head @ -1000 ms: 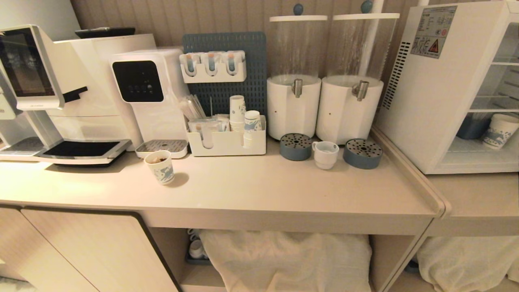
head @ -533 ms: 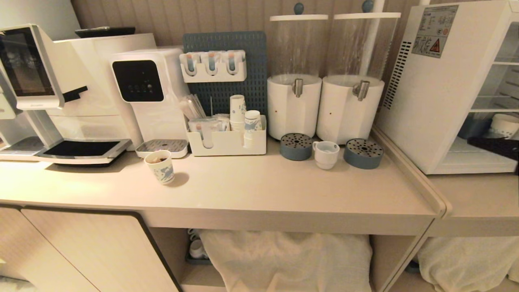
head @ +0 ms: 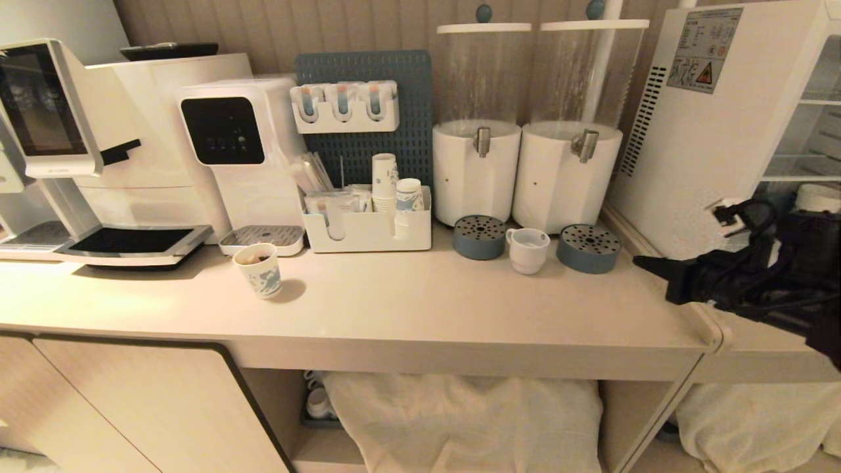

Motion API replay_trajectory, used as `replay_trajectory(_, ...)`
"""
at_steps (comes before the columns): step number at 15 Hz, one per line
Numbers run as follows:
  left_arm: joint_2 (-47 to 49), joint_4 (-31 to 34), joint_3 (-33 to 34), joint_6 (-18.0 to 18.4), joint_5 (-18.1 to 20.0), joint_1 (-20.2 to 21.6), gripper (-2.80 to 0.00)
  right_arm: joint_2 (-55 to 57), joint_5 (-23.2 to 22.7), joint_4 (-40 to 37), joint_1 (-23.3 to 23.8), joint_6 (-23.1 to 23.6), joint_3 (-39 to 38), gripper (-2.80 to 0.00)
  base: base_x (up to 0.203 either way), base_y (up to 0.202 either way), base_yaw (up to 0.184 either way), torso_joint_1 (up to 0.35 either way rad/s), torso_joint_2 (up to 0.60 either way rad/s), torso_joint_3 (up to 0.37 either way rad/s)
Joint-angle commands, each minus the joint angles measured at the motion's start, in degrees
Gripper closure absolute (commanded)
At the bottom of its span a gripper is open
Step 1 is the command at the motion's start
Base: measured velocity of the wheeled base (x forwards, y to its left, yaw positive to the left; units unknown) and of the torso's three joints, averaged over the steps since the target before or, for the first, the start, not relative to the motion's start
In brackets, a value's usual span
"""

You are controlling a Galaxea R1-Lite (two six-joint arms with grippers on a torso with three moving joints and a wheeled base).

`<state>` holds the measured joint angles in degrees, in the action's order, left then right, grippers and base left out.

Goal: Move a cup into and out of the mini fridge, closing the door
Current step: Put the ceramic cup in the freezer

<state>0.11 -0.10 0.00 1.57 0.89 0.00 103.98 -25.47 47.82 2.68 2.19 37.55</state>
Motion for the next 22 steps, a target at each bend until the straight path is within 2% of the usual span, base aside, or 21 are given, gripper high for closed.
replay_trajectory(1, -0.02, 0.01, 0.00, 0.01, -0.01, 0.00, 0.00, 8.47, 2.30, 1.93, -2.94, 0.23, 0.91, 0.00, 0.000, 0.000, 0.000, 0.000, 0.00, 0.000)
replay_trajectory(3, -0.02, 0.01, 0.00, -0.08, -0.01, 0.00, 0.00, 14.04, 7.05, 9.78, -7.22, 0.53, 0.99, 0.00, 0.000, 0.000, 0.000, 0.000, 0.00, 0.000)
replay_trajectory(5, -0.02, 0.01, 0.00, -0.69, -0.36, 0.00, 0.00, 17.07, 9.85, 12.28, -10.24, 1.94, 0.69, 0.00, 0.000, 0.000, 0.000, 0.000, 0.00, 0.000)
replay_trajectory(7, -0.02, 0.01, 0.00, -0.78, -0.36, 0.00, 0.00, 19.59, 12.66, 14.33, -10.73, 3.40, 0.57, 0.00, 0.000, 0.000, 0.000, 0.000, 0.00, 0.000)
replay_trajectory(8, -0.02, 0.01, 0.00, -0.87, -0.36, 0.00, 0.00, 20.98, 13.55, 17.79, -10.87, 3.58, -0.04, 0.00, 0.000, 0.000, 0.000, 0.000, 0.00, 0.000)
replay_trajectory(13, -0.02, -0.17, 0.09, -2.10, -0.53, 0.00, 0.00, 23.79, 14.14, 27.67, -10.85, 7.08, -4.37, 0.00, 0.000, 0.000, 0.000, 0.000, 0.00, 0.000)
replay_trajectory(17, -0.02, -0.25, 0.09, -2.72, -0.62, 0.00, 0.00, 25.32, 14.12, 31.01, -10.98, 6.97, -2.86, 0.00, 0.000, 0.000, 0.000, 0.000, 0.00, 0.000)
replay_trajectory(19, -0.02, -0.25, 0.08, -2.72, -0.62, 0.00, 0.00, 27.43, 15.13, 34.63, -12.53, 6.86, -1.76, 0.00, 0.000, 0.000, 0.000, 0.000, 0.00, 0.000)
replay_trajectory(21, -0.02, -0.25, 0.09, -2.72, -0.62, 0.00, 0.00, 28.97, 18.28, 34.83, -13.79, 6.77, 0.38, 0.00, 0.000, 0.000, 0.000, 0.000, 0.00, 0.000)
replay_trajectory(22, -0.02, -0.25, 0.09, -2.72, -0.62, 0.00, 0.00, 30.09, 19.78, 34.85, -13.95, 6.61, 2.17, -2.80, 0.000, 0.000, 0.000, 0.000, 0.00, 0.000)
